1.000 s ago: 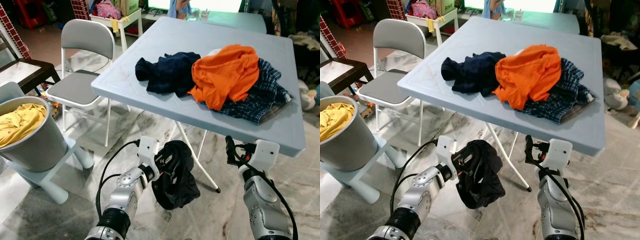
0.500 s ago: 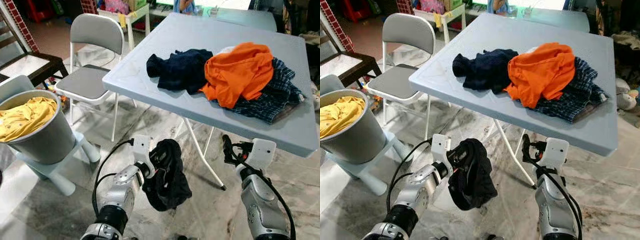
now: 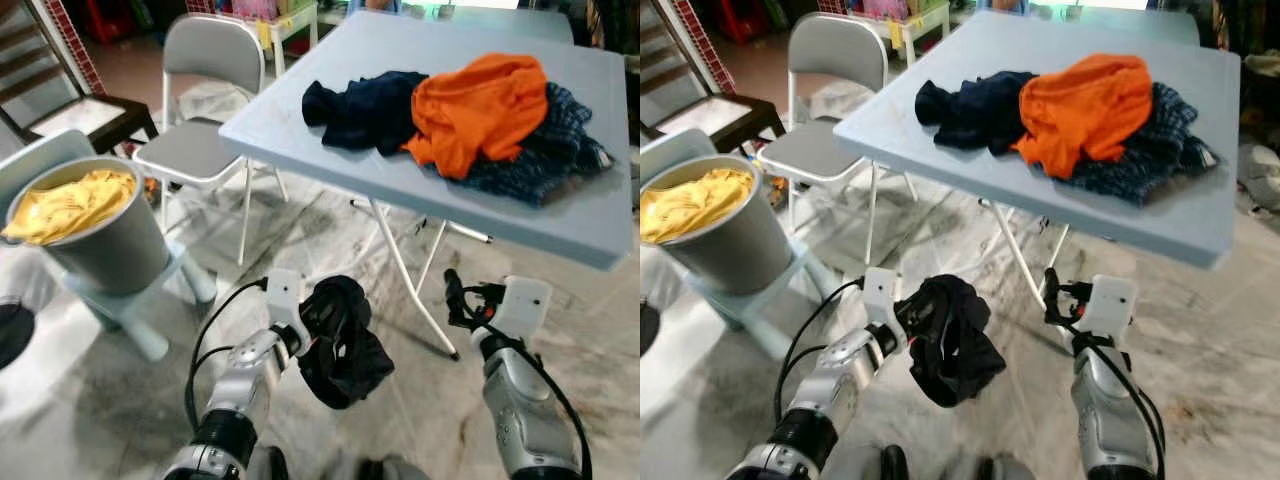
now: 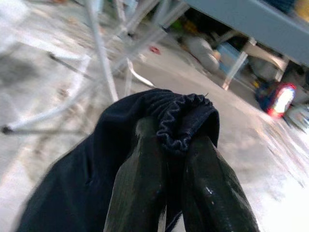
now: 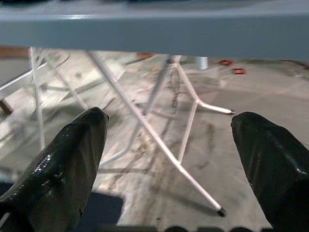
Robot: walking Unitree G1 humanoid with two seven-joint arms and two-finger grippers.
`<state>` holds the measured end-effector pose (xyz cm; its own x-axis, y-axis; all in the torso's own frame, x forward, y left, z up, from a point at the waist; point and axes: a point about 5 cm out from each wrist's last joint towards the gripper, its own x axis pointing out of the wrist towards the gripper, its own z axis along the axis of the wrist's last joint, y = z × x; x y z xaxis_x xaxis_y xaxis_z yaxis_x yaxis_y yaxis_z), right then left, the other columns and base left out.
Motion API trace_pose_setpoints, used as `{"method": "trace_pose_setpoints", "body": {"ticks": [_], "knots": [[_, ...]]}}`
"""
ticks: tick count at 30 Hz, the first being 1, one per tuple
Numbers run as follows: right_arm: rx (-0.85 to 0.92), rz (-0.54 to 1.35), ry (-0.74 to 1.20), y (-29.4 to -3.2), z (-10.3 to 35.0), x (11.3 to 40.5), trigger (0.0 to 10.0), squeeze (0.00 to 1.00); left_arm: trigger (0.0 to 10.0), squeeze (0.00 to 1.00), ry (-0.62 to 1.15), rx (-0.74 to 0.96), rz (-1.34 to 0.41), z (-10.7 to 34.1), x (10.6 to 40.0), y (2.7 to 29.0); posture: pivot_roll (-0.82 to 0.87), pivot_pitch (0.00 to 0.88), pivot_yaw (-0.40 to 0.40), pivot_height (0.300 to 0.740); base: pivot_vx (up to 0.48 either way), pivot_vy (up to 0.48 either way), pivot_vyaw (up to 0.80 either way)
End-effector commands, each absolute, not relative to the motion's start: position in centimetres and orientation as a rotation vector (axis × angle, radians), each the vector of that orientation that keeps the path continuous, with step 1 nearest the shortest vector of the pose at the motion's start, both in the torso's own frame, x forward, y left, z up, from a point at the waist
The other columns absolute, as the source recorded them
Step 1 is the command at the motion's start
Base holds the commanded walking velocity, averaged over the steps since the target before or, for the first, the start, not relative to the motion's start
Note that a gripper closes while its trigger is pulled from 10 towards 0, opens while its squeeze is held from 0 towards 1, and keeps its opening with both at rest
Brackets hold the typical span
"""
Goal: Hang hanger
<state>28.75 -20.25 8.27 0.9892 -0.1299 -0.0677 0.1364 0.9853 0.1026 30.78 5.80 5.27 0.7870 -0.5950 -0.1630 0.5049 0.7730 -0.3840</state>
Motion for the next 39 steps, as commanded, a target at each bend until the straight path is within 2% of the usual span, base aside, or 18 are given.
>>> {"method": "trace_pose_setpoints", "body": {"ticks": [1,20,39], "knots": [[0.109,-0.142,0.057,-20.47,8.32,28.58,10.0,0.0,10.0,0.0,0.253,-0.339,-0.623,6.07,31.25,5.78,-0.07,0.113,-0.003,0.74,0.0,0.0,0.0],[0.103,-0.139,0.064,-20.59,8.24,28.47,10.0,0.0,10.0,0.0,0.27,-0.373,-0.65,5.92,31.0,5.69,-0.07,0.108,-0.005,0.74,0.0,0.026,0.0],[0.105,-0.144,0.07,-20.64,8.03,28.31,10.0,0.0,10.0,0.0,0.275,-0.369,-0.645,5.88,31.0,5.78,-0.07,0.116,-0.002,0.74,0.0,0.48,-0.8]]}}
